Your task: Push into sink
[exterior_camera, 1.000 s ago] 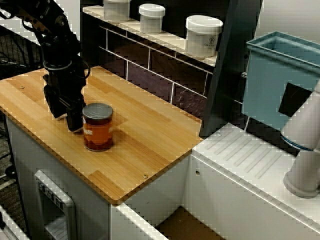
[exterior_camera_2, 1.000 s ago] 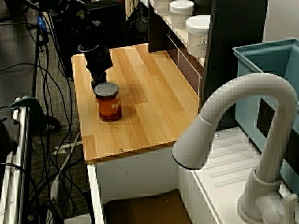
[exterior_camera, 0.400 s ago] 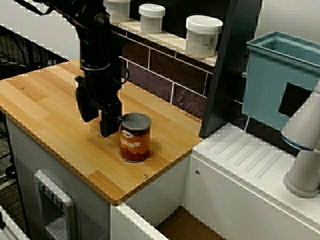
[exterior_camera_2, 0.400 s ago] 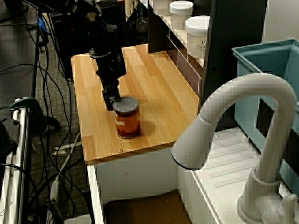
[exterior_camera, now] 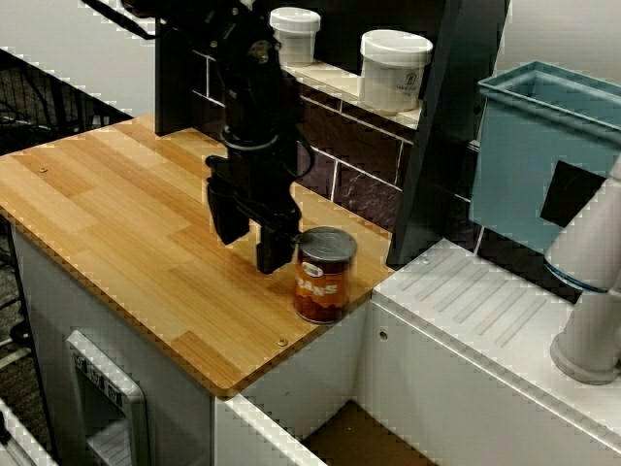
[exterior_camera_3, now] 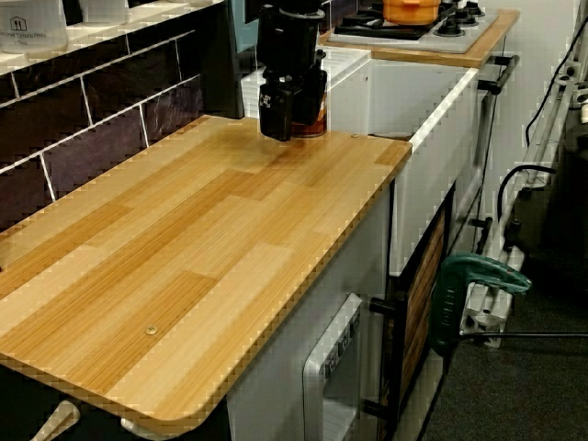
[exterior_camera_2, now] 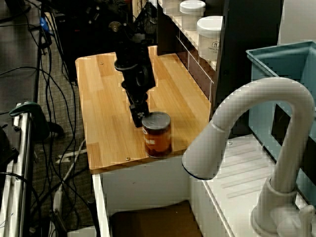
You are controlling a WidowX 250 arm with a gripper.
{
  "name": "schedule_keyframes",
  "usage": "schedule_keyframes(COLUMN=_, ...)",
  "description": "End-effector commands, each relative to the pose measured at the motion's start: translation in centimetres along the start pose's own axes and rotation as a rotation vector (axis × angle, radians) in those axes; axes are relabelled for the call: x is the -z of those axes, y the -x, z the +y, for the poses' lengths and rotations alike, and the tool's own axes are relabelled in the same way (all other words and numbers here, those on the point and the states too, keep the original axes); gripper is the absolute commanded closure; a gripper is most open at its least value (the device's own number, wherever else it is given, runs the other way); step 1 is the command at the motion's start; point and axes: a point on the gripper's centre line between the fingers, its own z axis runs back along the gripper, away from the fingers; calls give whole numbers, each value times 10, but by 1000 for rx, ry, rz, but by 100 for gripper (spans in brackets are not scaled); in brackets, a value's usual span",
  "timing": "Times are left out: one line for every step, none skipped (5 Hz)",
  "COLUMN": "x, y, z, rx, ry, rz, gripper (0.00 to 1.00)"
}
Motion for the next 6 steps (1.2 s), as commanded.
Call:
schedule_keyframes(x=-16, y=-10, z=-19, rx=32, ry=14, rz=-26, gripper=0)
schedule_keyframes(x=-18, y=-10, z=-28, rx=84, ry=30, rz=-21, gripper=0)
schedule_keyframes(x=-18, y=-8, z=-42, rx=130, ry=57, rz=-7, gripper=0)
schedule_keyframes(x=-14, y=-7, z=-60, rx=171, ry=76, rz=4, gripper=0)
schedule_keyframes(x=-8, y=-7, z=-77, rx=191, ry=72, rz=14, gripper=0)
schedule_keyframes(x=0, y=-7, z=-82, rx=198, ry=10, rz=11, gripper=0)
